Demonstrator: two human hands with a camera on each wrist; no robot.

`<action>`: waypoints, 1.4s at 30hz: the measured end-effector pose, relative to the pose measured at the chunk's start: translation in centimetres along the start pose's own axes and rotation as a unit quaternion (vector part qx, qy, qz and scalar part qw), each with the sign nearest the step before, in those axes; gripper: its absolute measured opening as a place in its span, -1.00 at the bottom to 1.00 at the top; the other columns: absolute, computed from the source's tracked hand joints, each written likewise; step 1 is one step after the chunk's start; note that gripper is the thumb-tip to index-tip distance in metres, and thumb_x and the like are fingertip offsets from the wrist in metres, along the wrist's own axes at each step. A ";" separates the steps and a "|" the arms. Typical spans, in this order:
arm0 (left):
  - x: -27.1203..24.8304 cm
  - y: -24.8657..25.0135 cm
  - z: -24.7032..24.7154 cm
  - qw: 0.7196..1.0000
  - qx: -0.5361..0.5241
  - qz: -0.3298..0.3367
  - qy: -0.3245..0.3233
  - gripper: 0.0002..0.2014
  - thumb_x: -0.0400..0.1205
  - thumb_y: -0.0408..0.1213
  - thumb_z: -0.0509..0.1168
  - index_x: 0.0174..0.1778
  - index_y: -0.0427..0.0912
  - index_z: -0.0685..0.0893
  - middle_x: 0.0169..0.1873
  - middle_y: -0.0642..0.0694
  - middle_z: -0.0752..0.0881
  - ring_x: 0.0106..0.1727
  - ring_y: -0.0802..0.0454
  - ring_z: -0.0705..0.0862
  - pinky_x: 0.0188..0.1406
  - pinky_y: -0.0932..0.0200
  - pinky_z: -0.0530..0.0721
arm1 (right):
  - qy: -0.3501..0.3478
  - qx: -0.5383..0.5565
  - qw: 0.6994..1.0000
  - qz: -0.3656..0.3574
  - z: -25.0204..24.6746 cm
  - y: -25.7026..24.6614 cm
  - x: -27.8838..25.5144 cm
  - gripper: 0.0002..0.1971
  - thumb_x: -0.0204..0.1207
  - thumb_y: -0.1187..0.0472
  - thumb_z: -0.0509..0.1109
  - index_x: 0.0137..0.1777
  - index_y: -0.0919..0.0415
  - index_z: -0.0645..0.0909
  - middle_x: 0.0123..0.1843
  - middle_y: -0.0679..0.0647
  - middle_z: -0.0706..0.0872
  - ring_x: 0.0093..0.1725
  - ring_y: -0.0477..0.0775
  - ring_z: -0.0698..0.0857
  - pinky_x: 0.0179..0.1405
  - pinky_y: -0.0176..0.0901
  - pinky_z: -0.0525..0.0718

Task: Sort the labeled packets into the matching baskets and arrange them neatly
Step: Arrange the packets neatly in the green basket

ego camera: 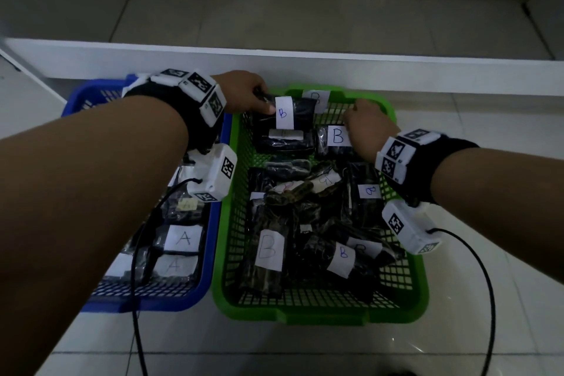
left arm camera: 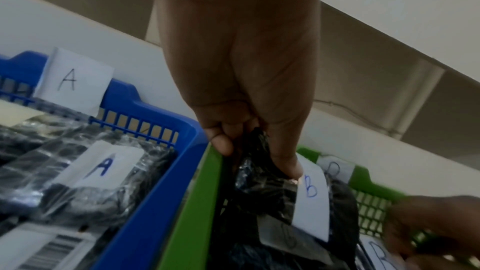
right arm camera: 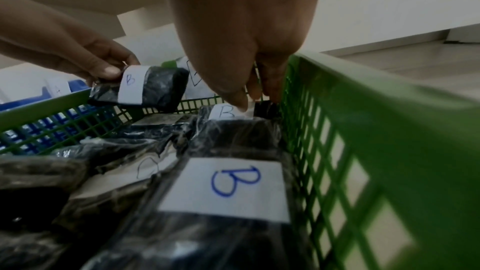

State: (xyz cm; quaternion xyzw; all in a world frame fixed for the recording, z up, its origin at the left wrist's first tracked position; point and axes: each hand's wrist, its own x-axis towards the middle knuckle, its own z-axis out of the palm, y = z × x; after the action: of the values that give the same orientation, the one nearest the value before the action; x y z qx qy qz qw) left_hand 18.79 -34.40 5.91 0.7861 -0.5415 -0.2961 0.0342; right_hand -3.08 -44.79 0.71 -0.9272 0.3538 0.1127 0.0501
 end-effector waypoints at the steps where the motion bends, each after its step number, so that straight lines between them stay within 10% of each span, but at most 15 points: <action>1: 0.1 0.0 0.2 1.000 0.005 0.007 0.000 -0.56 0.58 -0.05 0.37 0.28 -0.23 0.55 0.23 -0.21 0.64 0.18 -0.13 0.58 0.13 0.11 0.48 | -0.023 -0.006 1.000 -0.009 0.2 0.2 0.1 -0.76 0.54 0.47 0.19 0.15 0.44 0.58 0.17 0.35 0.60 0.12 0.28 0.61 0.00 -0.01 0.58; 13: 0.1 0.9 2.0 0.975 0.201 0.089 0.045 -0.80 0.63 -0.16 0.27 0.07 -0.18 0.64 0.10 -0.22 0.68 0.12 -0.20 0.62 0.00 0.02 0.58 | -0.057 0.025 0.997 -0.039 0.7 0.4 -0.2 -0.61 0.58 0.24 0.28 0.37 0.34 0.40 0.27 0.33 0.51 0.19 0.31 0.60 -0.03 -0.06 0.52; 18: 0.4 2.5 3.8 0.969 0.216 0.108 -0.051 -0.32 0.45 0.16 0.42 0.33 -0.18 0.40 0.21 -0.20 0.57 0.17 -0.18 0.58 0.02 0.04 0.54 | -0.058 -0.022 0.995 -0.084 0.9 -0.1 -0.3 -0.47 0.53 0.01 0.36 0.45 0.11 0.33 0.28 0.27 0.52 0.23 0.31 0.56 0.02 0.04 0.62; 32: 0.0 2.5 4.4 0.956 0.270 0.102 0.058 -0.52 0.49 -0.22 0.46 0.30 -0.22 0.53 0.25 -0.23 0.56 0.26 -0.25 0.55 0.07 -0.07 0.56 | -0.082 0.068 0.994 -0.021 -0.1 0.0 -0.4 -0.55 0.54 0.00 0.37 0.37 0.19 0.53 0.28 0.34 0.51 0.23 0.36 0.57 0.18 0.01 0.54; 36: 0.0 2.5 4.3 0.965 0.234 0.107 0.052 -0.49 0.48 -0.32 0.45 0.33 -0.22 0.47 0.24 -0.28 0.53 0.25 -0.29 0.54 0.09 -0.08 0.51 | -0.038 0.125 0.989 -0.063 -1.8 -1.0 -0.9 -0.77 0.53 0.14 0.39 0.10 0.22 0.69 0.07 0.19 0.71 0.08 0.16 0.65 -0.07 -0.22 0.45; 42: -0.5 2.7 4.4 0.959 0.257 0.112 0.050 -0.56 0.55 -0.23 0.36 0.33 -0.20 0.44 0.25 -0.28 0.48 0.27 -0.27 0.51 0.09 -0.13 0.53 | -0.218 0.048 0.967 -0.121 -1.3 -3.1 -1.9 -0.55 0.45 0.05 0.49 0.32 0.12 0.56 0.19 0.06 0.67 0.17 0.10 0.64 0.06 -0.20 0.52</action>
State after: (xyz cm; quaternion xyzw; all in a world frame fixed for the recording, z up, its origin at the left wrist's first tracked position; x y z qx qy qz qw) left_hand 14.22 -33.86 3.47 0.7165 -0.6815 -0.1016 -0.1085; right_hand -2.20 -41.50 2.45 -0.9126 0.2243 0.2883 0.1836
